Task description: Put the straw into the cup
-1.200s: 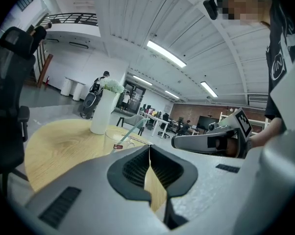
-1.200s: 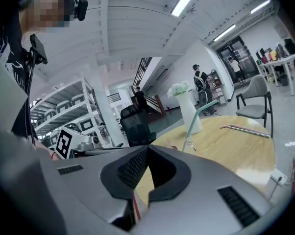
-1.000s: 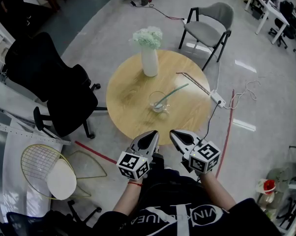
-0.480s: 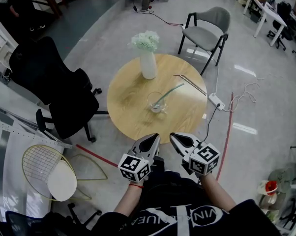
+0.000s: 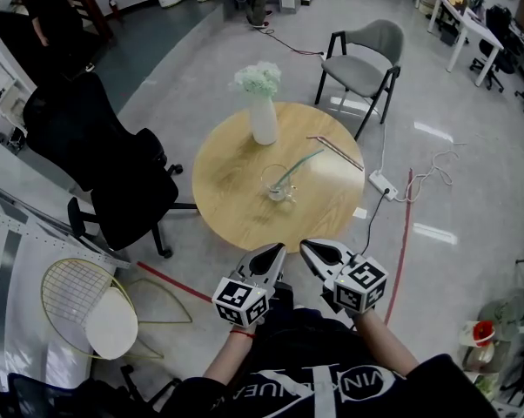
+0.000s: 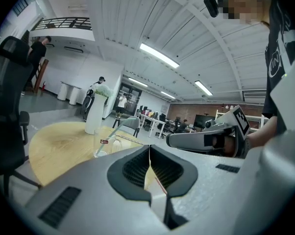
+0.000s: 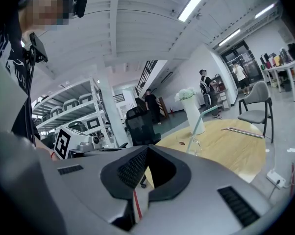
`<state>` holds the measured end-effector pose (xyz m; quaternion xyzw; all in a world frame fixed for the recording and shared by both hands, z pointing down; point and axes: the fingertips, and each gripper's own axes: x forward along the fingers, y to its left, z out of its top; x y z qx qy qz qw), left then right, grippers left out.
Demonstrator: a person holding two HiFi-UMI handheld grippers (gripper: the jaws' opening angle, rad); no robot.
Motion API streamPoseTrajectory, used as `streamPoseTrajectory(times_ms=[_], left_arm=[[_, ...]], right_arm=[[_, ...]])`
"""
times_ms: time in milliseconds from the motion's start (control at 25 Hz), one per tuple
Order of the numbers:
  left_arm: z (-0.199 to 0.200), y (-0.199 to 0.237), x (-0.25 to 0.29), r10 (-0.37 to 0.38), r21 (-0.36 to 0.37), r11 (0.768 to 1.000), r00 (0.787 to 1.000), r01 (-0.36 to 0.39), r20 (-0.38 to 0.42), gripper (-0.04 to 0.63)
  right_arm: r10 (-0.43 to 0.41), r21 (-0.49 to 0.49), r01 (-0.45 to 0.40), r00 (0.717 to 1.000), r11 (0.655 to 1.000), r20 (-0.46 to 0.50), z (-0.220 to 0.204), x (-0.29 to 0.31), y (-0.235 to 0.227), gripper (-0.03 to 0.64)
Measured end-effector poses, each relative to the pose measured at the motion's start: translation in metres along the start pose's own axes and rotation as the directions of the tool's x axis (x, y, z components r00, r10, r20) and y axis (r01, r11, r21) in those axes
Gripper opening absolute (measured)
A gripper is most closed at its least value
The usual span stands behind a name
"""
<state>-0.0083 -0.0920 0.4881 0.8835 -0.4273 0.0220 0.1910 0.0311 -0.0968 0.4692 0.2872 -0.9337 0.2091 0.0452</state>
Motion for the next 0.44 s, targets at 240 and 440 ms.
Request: streamPoseTrajectory(times_ms=[240,440], left_arm=[[-0.003,-0.015,-0.008,-0.022,0.015,1.000,1.000,0.022,-0.002,0.012],[-0.006,-0.023,-0.015,-0.029,0.024,0.999,1.000,0.029,-0.008,0.012]], right_arm=[[-0.010,0.004,0.010,1.000,1.000,0.005,-0.004,-0.011,0.009,0.003],[-0.014,0.008,0.013,1.000,1.000,0.022,-0.004,-0.015,0.016,0.003]])
